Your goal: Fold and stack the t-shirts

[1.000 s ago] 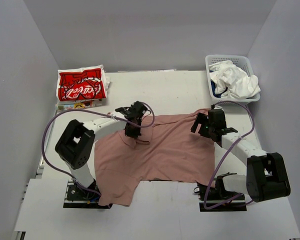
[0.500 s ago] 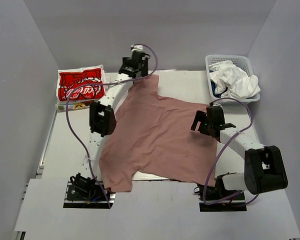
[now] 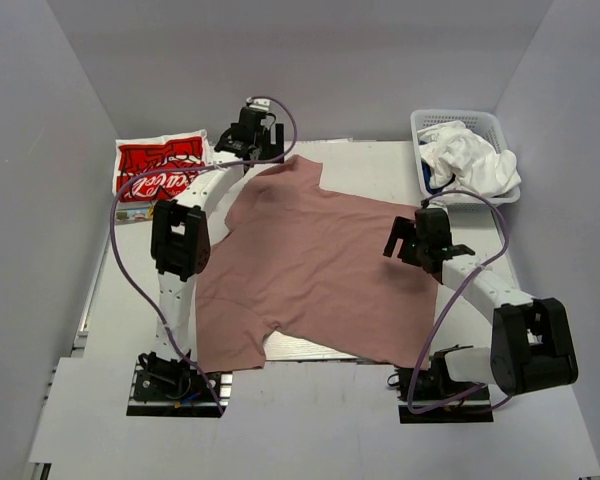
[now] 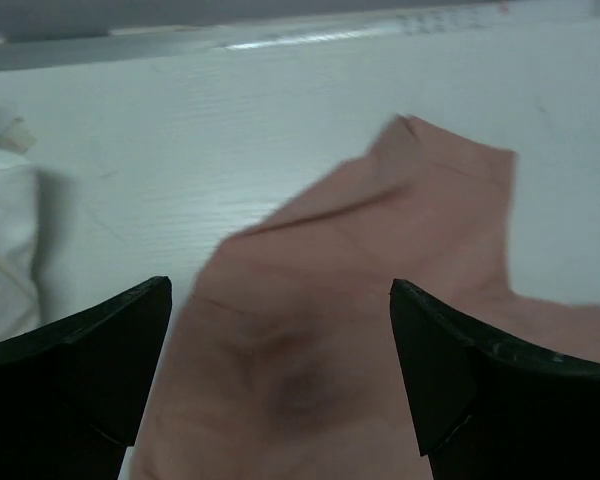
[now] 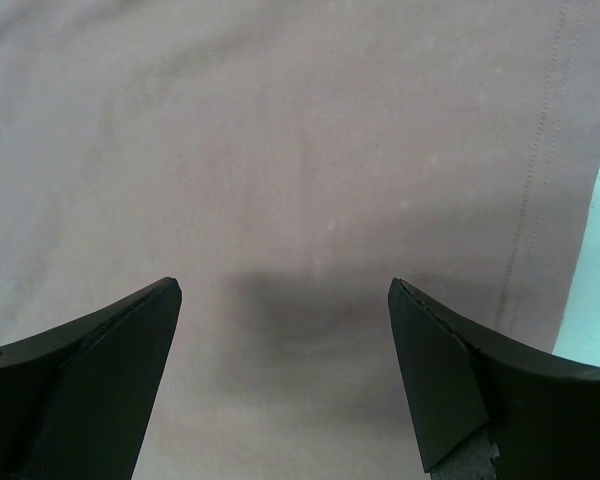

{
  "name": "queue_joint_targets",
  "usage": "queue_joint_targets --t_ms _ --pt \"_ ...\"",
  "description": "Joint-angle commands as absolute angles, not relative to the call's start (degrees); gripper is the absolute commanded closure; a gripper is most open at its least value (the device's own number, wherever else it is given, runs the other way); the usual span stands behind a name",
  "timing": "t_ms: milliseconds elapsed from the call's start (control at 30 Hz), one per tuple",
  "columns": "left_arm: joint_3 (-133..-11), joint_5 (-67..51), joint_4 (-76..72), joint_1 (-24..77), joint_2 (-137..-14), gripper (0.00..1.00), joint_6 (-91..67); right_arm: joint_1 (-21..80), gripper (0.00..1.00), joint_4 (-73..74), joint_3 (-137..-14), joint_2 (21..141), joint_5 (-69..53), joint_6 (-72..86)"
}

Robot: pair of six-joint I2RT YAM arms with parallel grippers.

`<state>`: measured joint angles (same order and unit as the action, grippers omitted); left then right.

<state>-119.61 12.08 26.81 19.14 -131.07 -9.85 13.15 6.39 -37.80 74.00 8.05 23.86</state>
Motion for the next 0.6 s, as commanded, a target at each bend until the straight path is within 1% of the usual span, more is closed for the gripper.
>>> queue_joint_targets --t_ms 0,33,133,200,433,567 --pt "-113.04 2.91 25.58 19.78 -124.99 0.00 -9.14 13.10 0.10 9.66 -41.30 77.07 11.51 25.92" --pt "-110.16 2.38 25.58 20.30 -124.98 0.00 -9.14 13.10 0.10 10.28 -41.74 77.86 11.86 25.93" --pt "-106.71 1.14 25.05 20.30 -124.98 0.00 -9.40 13.18 0.10 9.93 -42.63 80.59 11.25 26.72" --pt "-106.70 0.62 25.05 20.30 -126.64 0.00 -9.93 13.10 0.10 9.84 -43.32 82.26 11.25 26.72" --pt "-116.87 4.65 31.18 20.30 -137.10 0.00 -10.99 13.10 0.10 9.94 -46.14 87.79 10.64 25.58" --pt "-118.38 7.02 31.20 19.17 -139.91 0.00 -13.18 13.45 0.10 9.23 -47.72 91.14 10.81 23.74"
